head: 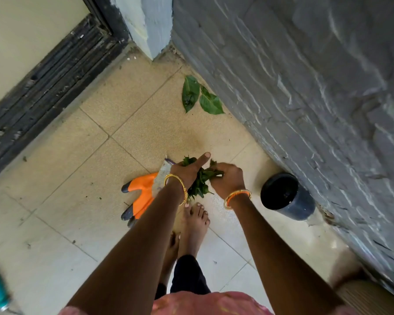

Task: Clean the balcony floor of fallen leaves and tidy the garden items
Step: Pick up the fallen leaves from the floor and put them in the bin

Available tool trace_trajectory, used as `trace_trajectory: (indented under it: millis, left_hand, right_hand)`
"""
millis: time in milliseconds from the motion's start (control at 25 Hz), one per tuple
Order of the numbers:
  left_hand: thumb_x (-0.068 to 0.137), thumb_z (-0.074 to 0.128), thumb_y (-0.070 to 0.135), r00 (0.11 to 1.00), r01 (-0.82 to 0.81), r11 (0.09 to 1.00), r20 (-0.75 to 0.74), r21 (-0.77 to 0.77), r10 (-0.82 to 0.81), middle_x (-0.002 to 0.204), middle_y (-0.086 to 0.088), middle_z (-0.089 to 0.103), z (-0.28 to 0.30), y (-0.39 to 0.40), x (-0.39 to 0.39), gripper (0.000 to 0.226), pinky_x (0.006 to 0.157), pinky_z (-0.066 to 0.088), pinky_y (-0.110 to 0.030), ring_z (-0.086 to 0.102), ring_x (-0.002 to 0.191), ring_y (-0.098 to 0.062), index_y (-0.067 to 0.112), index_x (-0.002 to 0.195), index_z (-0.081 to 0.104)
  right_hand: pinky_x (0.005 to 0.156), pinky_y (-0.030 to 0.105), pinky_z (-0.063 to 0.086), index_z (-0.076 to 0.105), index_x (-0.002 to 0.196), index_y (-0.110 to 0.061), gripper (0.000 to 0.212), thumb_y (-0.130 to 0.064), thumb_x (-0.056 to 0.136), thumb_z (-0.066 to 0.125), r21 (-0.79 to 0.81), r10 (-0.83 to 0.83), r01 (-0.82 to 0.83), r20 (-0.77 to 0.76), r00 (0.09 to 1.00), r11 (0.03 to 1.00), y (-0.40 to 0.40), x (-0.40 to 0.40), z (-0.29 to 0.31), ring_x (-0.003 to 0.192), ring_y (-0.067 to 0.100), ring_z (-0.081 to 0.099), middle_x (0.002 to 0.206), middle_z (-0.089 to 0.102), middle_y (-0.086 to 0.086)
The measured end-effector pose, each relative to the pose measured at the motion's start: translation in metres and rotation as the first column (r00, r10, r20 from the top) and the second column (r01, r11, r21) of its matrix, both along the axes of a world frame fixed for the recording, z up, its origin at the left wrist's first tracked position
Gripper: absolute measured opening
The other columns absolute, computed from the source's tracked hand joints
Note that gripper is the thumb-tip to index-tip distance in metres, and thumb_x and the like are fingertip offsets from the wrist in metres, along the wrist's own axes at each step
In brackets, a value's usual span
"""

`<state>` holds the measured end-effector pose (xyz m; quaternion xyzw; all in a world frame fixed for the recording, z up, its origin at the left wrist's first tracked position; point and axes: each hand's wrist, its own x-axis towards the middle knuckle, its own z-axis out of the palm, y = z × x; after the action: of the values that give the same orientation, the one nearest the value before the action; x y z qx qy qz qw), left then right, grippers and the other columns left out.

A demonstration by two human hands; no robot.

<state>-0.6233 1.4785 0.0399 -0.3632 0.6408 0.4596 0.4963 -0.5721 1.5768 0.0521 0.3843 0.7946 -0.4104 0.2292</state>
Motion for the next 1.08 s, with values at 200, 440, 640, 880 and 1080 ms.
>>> trace_trajectory:
  millis: [200,440,640,880,1080]
  left_hand:
    - [0.087,0.062,0.015,0.997,0.075,0.996,-0.030,0.046,-0.074,0.090,-0.012,0.065,0.007,-0.005,0.003,0.020,0.073,0.052,-0.028,0.061,0.083,-0.023,0.007,0.105,0.067]
    - [0.086,0.064,0.016,0.997,0.034,0.994,-0.078,0.107,-0.026,0.089,-0.013,0.068,0.006,-0.017,0.008,0.014,0.075,0.055,-0.029,0.065,0.083,-0.024,0.007,0.095,0.071]
    - [0.079,0.073,0.041,0.996,0.035,0.994,-0.082,0.100,-0.027,0.083,-0.007,0.069,0.013,-0.017,0.018,0.034,0.067,0.055,-0.022,0.065,0.074,-0.016,0.009,0.091,0.068]
    - [0.088,0.064,0.032,0.976,0.152,0.987,-0.152,-0.055,-0.158,0.086,-0.006,0.064,0.008,-0.020,0.010,0.023,0.076,0.051,-0.027,0.062,0.084,-0.022,0.012,0.099,0.068]
    - [0.087,0.067,0.021,0.996,-0.039,0.999,-0.073,0.031,0.041,0.075,-0.006,0.062,0.004,-0.029,-0.008,0.013,0.077,0.051,-0.032,0.060,0.073,-0.021,0.009,0.081,0.064]
  right_hand:
    - [0.051,0.008,0.042,0.055,0.100,-0.008,0.035,0.012,0.072,0.047,-0.129,0.042,-0.047,-0.040,0.998,0.991,-0.019,0.010,0.015,0.060,0.013,0.055,0.067,0.060,0.002]
    - [0.049,0.005,0.042,0.060,0.090,-0.010,0.022,0.006,0.075,0.062,-0.165,-0.081,0.098,0.103,0.991,0.981,-0.009,-0.002,0.015,0.063,0.001,0.054,0.072,0.058,-0.004]
    - [0.077,0.039,0.058,0.059,0.082,-0.017,0.024,0.006,0.077,0.061,-0.177,-0.176,0.219,0.229,0.957,0.959,-0.005,-0.012,0.016,0.079,0.024,0.065,0.082,0.066,0.008]
    - [0.077,0.042,0.058,0.048,0.108,-0.011,0.029,-0.001,0.085,0.061,-0.290,-0.150,0.230,0.274,0.950,0.929,-0.005,-0.026,0.015,0.087,0.030,0.064,0.104,0.058,0.020]
    - [0.076,0.036,0.058,0.064,0.076,-0.009,0.016,-0.016,0.075,0.079,-0.320,0.014,0.079,0.280,0.960,0.944,0.005,-0.055,0.011,0.085,0.024,0.067,0.092,0.067,0.014]
